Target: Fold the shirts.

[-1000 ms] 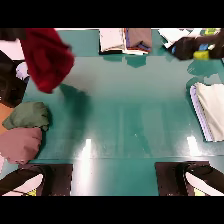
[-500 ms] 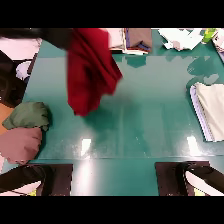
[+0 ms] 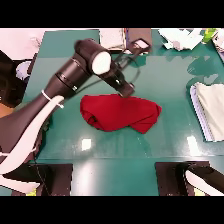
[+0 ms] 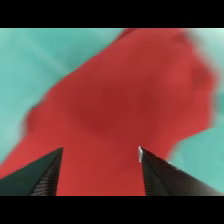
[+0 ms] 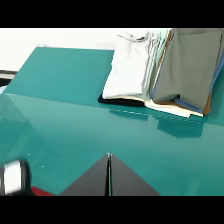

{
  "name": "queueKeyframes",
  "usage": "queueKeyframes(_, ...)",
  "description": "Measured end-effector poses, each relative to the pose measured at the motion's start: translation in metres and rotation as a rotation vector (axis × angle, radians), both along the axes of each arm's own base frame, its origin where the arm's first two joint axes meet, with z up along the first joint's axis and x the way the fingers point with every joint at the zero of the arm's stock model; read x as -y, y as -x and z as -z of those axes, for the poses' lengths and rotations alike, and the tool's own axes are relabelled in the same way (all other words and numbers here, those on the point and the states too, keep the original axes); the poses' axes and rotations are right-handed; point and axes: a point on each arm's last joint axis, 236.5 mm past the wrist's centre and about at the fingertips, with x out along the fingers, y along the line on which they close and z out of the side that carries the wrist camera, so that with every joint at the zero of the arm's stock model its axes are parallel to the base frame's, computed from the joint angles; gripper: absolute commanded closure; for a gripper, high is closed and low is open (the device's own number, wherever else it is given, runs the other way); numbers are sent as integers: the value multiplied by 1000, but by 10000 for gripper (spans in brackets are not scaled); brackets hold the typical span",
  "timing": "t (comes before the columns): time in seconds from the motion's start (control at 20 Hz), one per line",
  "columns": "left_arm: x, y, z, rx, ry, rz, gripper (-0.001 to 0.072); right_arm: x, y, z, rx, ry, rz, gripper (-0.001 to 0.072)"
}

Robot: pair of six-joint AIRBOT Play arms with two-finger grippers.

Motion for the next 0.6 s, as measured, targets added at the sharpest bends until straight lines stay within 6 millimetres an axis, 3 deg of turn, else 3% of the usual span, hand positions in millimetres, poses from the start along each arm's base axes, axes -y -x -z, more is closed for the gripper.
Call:
queueKeyframes(0.15,-85,-50,2,-23,-68,-226,139,0,0,2,-9,3,0,692)
queueKeyframes(0.3,-169,-74,24,-131,-112,-433,139,0,0,4,-17,4,-1,693)
queueKeyframes(0.45,-219,-70,68,-275,-144,-546,139,0,-1,6,-24,6,-2,692)
queueKeyframes(0.6,-245,-57,121,-389,-168,-617,139,0,-3,12,-45,11,-5,693)
